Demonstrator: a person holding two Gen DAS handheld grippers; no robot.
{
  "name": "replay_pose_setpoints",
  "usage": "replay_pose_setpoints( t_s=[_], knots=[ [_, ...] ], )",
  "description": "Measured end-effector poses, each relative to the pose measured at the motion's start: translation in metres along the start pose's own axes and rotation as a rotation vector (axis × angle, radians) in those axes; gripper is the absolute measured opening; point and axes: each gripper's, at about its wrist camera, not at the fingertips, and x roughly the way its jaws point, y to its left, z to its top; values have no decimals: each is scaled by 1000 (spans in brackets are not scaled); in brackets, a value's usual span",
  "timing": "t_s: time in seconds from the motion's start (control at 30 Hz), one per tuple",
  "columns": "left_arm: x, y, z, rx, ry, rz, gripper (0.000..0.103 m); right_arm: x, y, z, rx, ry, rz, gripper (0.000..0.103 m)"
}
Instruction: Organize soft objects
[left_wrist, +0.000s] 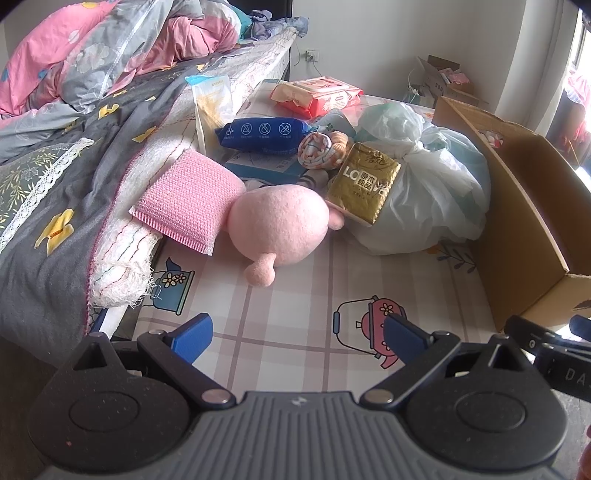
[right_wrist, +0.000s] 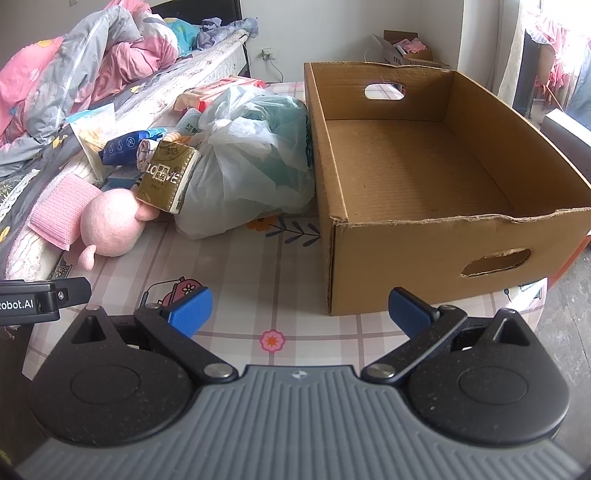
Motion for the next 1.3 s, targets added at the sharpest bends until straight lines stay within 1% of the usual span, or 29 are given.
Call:
replay_pose_setpoints(
  t_s=[1.3],
  knots=[
    [0,1,4,4,-1,-1,99,1,-2,4,9,-6,-7,102]
  ],
)
